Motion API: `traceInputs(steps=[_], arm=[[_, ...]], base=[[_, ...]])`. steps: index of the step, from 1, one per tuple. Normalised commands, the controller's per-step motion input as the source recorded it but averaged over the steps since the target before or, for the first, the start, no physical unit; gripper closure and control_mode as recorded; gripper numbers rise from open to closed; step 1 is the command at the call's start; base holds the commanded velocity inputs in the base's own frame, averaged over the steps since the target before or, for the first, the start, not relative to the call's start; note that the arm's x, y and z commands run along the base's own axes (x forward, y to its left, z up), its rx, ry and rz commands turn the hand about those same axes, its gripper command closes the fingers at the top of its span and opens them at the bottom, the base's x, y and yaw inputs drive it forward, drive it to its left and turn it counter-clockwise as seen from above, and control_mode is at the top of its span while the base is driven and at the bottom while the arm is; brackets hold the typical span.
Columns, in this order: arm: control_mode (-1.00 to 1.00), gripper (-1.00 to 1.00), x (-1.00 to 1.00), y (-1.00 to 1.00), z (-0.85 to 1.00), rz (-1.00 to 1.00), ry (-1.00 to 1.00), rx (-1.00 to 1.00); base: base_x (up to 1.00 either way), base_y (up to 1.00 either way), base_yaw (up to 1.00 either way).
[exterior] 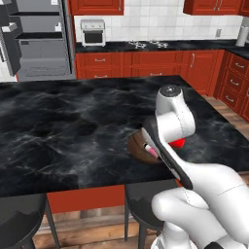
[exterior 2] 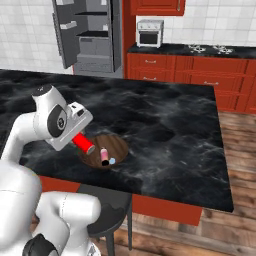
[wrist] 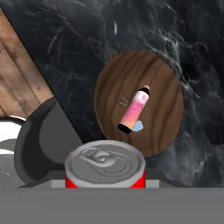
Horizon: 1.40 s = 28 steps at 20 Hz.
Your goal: Open the fridge, grab two sodas, and place both sodas inside the bowl with ice on the dining counter.
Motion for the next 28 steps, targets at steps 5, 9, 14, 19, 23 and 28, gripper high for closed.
traceInputs(steps=[5, 9, 14, 19, 23, 28], arm=[[-1.00, 1.00, 0.24, -0.03, -0.26, 0.11, 0.14, -0.04], [-1.00, 1.00, 0.14, 0.00, -0.33, 0.04, 0.06, -0.02], [-1.00, 1.00, 0.17, -0.06, -0.31, 0.06, 0.07, 0.00], [-1.00, 1.00, 0.24, -0.20, -0.24, 0.08, 0.06, 0.00], [-1.00, 1.00, 0.18, -0.05, -0.28, 0.07, 0.06, 0.00], [-1.00, 1.00, 0.12, 0.00, -0.27, 0.06, 0.06, 0.00]], base=[[0.00, 0.00, 0.00], [0.00, 0.00, 0.00], [0.00, 0.00, 0.00], [0.00, 0.00, 0.00], [0.00, 0.00, 0.00], [0.00, 0.00, 0.00]])
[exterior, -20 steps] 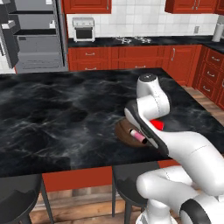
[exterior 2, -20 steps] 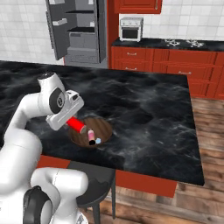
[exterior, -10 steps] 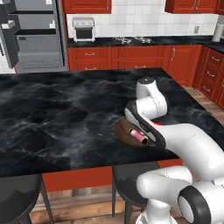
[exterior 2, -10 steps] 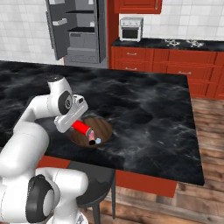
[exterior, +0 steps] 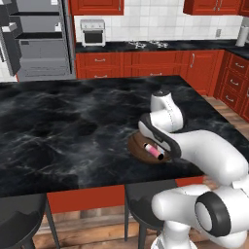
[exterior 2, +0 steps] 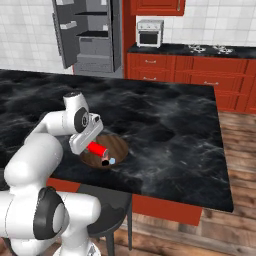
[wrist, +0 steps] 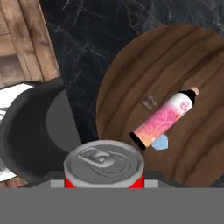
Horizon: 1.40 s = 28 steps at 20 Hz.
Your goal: Open the fridge, grab two sodas, and place both sodas inside the bowl with ice on the dining counter.
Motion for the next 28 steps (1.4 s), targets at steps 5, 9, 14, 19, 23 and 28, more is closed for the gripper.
traceInputs(steps=[5, 9, 14, 19, 23, 28], arm=[[-1.00, 1.00, 0.11, 0.00, -0.26, 0.05, 0.07, 0.00], [-1.00, 1.00, 0.12, 0.00, -0.26, 0.05, 0.06, 0.00], [-1.00, 1.00, 0.13, 0.00, -0.25, 0.05, 0.05, 0.00], [-1.00, 1.00, 0.06, 0.00, -0.18, 0.05, 0.03, 0.00], [-1.00, 1.00, 0.01, 0.08, -0.16, 0.04, 0.01, 0.00], [-1.00, 1.00, 0.02, 0.13, -0.14, 0.04, 0.00, 0.00]], base=[[0.00, 0.00, 0.00], [0.00, 0.00, 0.00], [0.00, 0.00, 0.00], [0.00, 0.00, 0.00], [0.00, 0.00, 0.00], [0.00, 0.00, 0.00]])
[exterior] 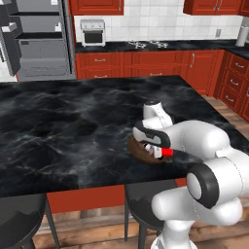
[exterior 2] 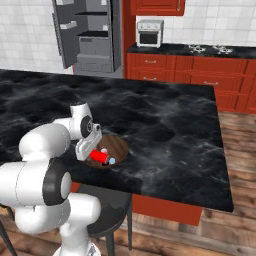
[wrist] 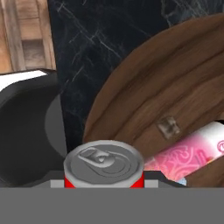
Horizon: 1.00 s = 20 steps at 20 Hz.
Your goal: Open the fridge, grab two sodas, and place both sodas inside the bowl with ice on the dining counter.
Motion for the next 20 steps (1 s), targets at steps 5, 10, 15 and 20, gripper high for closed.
traceInputs(steps=[5, 10, 15, 20], arm=[[-1.00, 1.00, 0.09, 0.03, -0.03, 0.06, 0.00, 0.00], [-1.00, 1.00, 0.14, 0.00, -0.03, 0.08, 0.00, 0.00], [-1.00, 1.00, 0.11, 0.00, -0.10, 0.08, 0.00, 0.00], [-1.00, 1.00, 0.13, 0.00, -0.13, 0.08, 0.00, 0.00]], base=[[0.00, 0.00, 0.00], [0.00, 0.00, 0.00], [0.00, 0.00, 0.00], [0.00, 0.00, 0.00]])
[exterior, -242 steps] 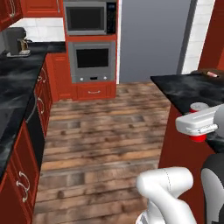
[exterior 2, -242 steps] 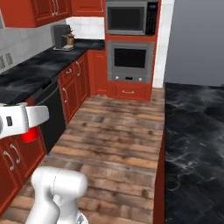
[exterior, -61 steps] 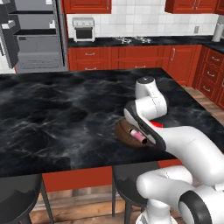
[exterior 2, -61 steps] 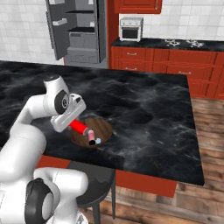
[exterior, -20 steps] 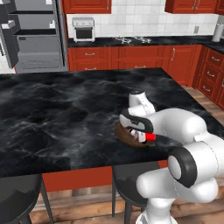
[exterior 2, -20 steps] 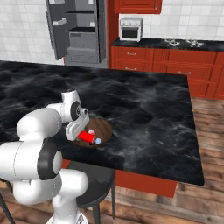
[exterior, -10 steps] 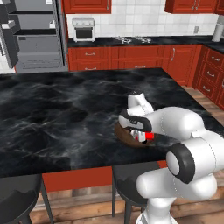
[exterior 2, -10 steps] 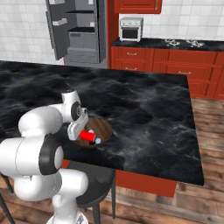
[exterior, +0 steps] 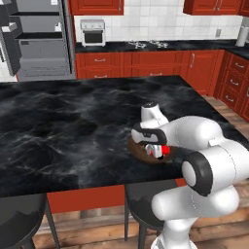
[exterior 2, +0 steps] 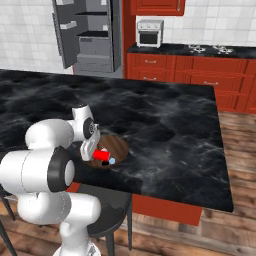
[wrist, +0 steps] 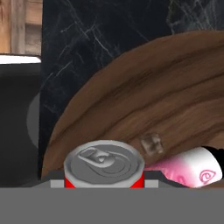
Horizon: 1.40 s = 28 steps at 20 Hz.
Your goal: Open the fridge, grab two sodas, and place both sodas inside the bowl with ice on the dining counter.
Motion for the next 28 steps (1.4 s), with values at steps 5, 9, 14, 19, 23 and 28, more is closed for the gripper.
traceInputs(steps=[5, 9, 14, 19, 23, 28], arm=[[-1.00, 1.00, 0.10, 0.00, -0.10, 0.08, 0.00, 0.00], [-1.00, 1.00, 0.08, 0.00, -0.13, 0.08, 0.00, 0.00], [-1.00, 1.00, 0.05, 0.00, -0.15, 0.08, 0.00, 0.00], [-1.00, -1.00, 0.04, 0.00, -0.15, 0.08, 0.00, 0.00], [-1.00, -1.00, -0.05, -0.07, -0.03, 0.06, -0.02, 0.01], [-1.00, -1.00, -0.28, -0.04, 0.19, 0.00, -0.08, 0.00]], base=[[0.00, 0.00, 0.00], [0.00, 0.00, 0.00], [0.00, 0.00, 0.00], [0.00, 0.00, 0.00], [0.00, 0.00, 0.00], [0.00, 0.00, 0.00]])
